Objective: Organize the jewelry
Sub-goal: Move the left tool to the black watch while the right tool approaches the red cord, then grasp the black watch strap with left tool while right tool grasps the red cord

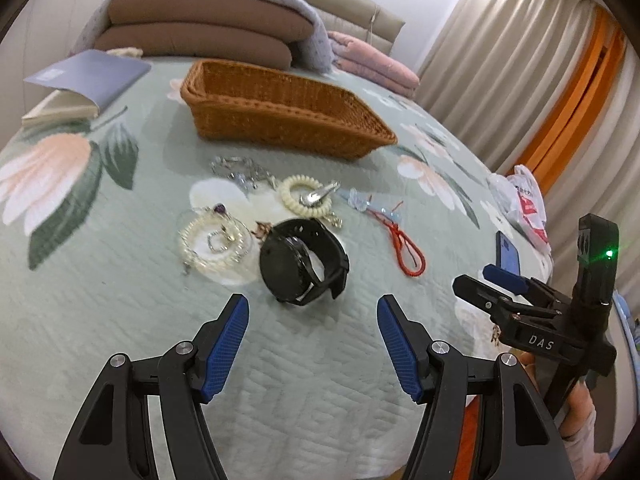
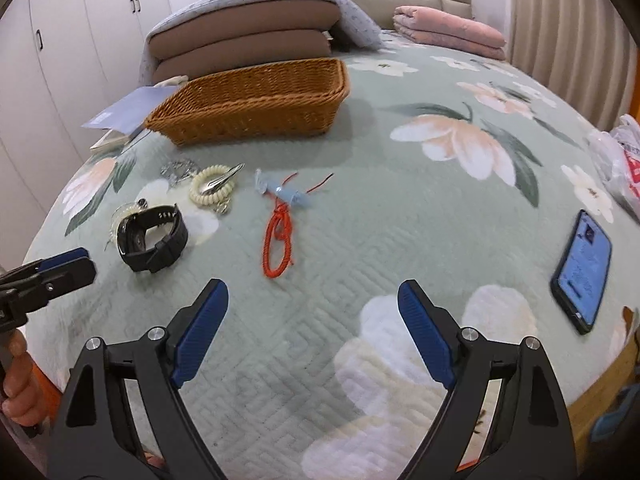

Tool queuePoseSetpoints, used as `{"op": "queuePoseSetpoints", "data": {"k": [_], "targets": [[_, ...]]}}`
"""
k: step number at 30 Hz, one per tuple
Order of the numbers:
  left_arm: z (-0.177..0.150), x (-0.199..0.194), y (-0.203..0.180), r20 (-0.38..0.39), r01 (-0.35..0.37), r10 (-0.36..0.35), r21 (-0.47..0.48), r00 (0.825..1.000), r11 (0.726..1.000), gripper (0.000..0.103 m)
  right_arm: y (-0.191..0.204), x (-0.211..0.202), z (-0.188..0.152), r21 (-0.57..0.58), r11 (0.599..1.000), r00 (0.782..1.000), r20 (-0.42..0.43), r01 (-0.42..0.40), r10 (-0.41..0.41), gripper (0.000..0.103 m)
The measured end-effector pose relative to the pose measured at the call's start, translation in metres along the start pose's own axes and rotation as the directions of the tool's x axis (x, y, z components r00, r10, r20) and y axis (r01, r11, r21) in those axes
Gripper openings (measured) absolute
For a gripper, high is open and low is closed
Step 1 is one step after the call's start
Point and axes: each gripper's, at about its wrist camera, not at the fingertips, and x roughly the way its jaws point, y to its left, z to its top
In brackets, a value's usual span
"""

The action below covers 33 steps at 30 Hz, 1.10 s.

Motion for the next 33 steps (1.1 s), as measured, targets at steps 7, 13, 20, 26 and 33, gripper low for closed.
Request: {"op": "queuePoseSetpoints", "data": {"k": [7,13,20,26,33], "targets": [[0.024,0.009,-0.004,-0.003,-0.061,0.061,0.029,0.998,0.998,0.068,-0.006,0.016,0.011,0.018,1.0,1.0,0.002,-0.021,0.021,0.083],[0.058,0.031,0.001,-0.092,-0.116,0.122,0.067,0.988,0.991,0.052,0.006,0.034,0.023,-0.012,1.0,1.0,-0.015,0.008,-0.008,0.067],[0.071,0.067,-0.006,-0.202,-0.161,0.188,0.142,0.961,0.977,0.027,0.013,0.059,0.031,-0.025,1.0,0.998,-0.056,-0.005,0.003,0.043],[0.072,0.078,-0.011,-0.234,-0.185,0.233,0.21,0.944,0.96,0.025,0.01,0.071,0.031,-0.011,1.0,0.997,-0.072,-0.012,0.011,0.032],[0.063,0.074,-0.015,-0.282,-0.179,0.236,0.216,0.93,0.96,0.025,0.009,0.07,0.028,-0.024,1.0,0.998,-0.062,-0.02,0.018,0.02]]}}
